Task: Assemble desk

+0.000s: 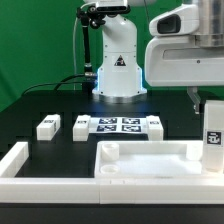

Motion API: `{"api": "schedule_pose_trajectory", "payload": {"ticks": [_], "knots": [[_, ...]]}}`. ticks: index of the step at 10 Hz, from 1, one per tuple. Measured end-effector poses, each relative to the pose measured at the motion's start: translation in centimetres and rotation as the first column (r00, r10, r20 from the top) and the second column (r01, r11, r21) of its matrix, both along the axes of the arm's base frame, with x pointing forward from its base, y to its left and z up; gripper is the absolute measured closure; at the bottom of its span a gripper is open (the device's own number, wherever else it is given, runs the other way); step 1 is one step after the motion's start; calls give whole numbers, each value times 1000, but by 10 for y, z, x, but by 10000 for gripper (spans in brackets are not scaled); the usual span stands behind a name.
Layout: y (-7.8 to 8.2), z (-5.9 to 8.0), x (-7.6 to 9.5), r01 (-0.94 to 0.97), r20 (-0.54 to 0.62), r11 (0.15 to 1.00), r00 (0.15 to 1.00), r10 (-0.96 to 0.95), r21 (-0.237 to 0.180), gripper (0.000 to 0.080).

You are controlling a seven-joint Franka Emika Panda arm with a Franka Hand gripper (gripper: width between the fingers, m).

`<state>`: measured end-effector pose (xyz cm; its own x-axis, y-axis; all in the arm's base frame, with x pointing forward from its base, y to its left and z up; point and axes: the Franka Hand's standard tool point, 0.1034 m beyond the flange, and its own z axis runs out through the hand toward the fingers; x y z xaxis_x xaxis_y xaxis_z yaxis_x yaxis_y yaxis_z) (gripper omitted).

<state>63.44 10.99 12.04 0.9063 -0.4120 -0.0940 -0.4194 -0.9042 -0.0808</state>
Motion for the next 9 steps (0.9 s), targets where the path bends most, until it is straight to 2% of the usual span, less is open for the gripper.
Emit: {"api": "schedule_pose_trajectory", "payload": {"ticks": [1,3,6,8,9], "knots": [[0,-1,1,178,7,984,984,-178,6,511],[3,-1,4,480,-6,877,877,-480,15,511],[6,-1,4,699,-19,715,715,-699,22,511],[5,0,5,777,-35,629,629,-776,26,510],[6,-1,5,760,-32,649,649,-760,27,509]]}}
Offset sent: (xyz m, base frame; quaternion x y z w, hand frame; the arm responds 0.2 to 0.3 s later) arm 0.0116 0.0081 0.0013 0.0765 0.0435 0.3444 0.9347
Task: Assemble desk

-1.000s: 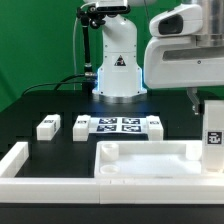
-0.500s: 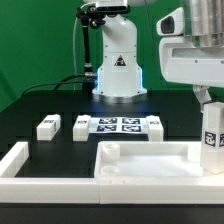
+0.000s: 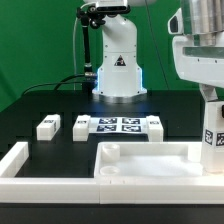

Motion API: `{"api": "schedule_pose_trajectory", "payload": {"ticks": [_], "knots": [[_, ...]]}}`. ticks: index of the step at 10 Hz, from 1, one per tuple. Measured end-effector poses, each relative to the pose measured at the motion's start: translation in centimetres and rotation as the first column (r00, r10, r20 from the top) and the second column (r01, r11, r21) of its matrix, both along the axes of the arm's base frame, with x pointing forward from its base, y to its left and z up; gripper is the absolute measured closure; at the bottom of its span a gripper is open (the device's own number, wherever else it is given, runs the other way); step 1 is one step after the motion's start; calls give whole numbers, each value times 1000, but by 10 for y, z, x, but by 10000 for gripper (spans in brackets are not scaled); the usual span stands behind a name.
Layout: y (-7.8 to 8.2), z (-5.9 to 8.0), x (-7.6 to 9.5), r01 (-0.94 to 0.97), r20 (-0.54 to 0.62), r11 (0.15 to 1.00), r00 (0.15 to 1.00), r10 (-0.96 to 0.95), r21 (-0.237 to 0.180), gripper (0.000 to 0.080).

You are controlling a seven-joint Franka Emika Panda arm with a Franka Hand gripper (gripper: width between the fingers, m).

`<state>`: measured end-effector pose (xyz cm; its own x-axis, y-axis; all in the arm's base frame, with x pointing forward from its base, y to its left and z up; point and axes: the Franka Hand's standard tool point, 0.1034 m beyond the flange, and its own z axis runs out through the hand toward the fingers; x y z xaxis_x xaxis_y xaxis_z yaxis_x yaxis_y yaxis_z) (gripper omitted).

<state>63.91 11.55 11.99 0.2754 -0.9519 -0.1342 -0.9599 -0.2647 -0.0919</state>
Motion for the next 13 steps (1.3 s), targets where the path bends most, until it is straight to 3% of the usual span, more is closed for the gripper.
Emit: {"api": "schedule_pose_trajectory", "payload": {"ticks": [1,2,3,4,5,9,11,13], "knots": [[1,0,0,-27,4,1000,1000,27,-1,509],[2,0,-1,-81,5,997,997,81,-5,330],[5,0,-3,-189,7,982,982,189,-10,213],[9,-1,-4,-353,26,935,935,354,-29,213],[14,-1,-5,-467,39,883,883,468,-42,163],[17,1,-5,-685,67,725,722,689,-73,151],[8,-1,-5,-886,53,442,439,897,-137,151],[5,-1,-3,-957,49,238,233,971,-168,151]]}}
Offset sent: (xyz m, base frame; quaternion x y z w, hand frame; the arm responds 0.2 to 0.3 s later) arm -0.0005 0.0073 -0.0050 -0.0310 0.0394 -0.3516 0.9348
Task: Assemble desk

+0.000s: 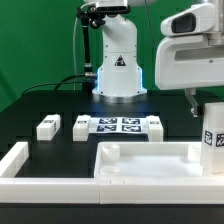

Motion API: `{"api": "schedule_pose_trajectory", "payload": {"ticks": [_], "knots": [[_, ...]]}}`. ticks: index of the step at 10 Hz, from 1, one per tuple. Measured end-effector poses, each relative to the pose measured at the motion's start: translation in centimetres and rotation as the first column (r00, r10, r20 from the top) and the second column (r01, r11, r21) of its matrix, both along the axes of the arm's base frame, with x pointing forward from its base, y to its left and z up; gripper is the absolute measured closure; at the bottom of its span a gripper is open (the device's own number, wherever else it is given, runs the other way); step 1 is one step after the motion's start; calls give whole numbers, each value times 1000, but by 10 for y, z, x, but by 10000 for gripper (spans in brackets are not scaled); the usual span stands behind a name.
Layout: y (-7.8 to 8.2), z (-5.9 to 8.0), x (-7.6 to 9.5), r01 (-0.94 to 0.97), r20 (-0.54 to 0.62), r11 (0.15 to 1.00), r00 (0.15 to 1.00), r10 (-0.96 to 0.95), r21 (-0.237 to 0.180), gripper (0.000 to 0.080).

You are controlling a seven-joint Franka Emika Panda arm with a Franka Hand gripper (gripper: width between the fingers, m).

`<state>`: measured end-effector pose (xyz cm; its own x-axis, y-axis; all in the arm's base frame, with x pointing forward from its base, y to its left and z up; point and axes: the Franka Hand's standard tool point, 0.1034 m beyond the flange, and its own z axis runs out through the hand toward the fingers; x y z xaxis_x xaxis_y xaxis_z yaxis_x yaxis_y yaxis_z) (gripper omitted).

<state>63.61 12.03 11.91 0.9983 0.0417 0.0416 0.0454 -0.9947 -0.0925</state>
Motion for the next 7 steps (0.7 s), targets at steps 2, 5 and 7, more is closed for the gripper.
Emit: {"api": "schedule_pose_trajectory", "payload": {"ticks": [2,5,7], "knots": [[-5,-3,3,-94,37,996,995,94,-3,151],[-3,-3,2,-29,28,1000,999,28,5,282],[-6,-3,2,124,12,992,992,-124,17,496]]}}
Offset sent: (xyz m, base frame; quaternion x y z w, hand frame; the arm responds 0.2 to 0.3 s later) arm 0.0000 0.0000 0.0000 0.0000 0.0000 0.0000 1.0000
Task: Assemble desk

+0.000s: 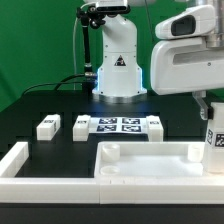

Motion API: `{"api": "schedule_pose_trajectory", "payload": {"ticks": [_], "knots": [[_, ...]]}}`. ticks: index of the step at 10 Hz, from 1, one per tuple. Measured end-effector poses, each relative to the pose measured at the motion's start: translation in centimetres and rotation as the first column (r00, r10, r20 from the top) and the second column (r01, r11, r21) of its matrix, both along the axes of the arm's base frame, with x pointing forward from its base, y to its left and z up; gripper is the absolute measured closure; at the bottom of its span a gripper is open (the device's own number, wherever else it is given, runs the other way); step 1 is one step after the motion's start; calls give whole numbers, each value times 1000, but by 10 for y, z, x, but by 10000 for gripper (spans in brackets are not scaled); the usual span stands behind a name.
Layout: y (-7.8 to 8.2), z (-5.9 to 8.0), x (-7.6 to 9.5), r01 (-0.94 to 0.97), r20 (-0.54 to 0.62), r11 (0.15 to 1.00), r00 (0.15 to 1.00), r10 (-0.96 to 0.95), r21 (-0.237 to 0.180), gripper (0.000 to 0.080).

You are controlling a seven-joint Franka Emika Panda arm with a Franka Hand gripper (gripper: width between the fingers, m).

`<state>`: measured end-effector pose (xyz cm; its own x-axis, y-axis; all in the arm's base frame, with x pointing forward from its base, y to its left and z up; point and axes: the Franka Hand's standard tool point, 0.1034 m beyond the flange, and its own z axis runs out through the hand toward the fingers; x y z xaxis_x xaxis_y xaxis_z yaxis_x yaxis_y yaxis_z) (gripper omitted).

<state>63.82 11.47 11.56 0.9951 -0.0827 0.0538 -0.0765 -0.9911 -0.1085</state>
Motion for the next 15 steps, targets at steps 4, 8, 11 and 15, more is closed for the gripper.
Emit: {"api": "schedule_pose_trajectory", "payload": {"ticks": [4,8,11,15], "knots": [[-2,-1,1,281,-26,960,960,-280,16,497],[1,1,-1,756,-128,655,651,-748,16,501],[13,-2,-2,952,-179,307,304,-936,10,505],[17,-1,-3,966,-201,257,255,-946,16,400]]}}
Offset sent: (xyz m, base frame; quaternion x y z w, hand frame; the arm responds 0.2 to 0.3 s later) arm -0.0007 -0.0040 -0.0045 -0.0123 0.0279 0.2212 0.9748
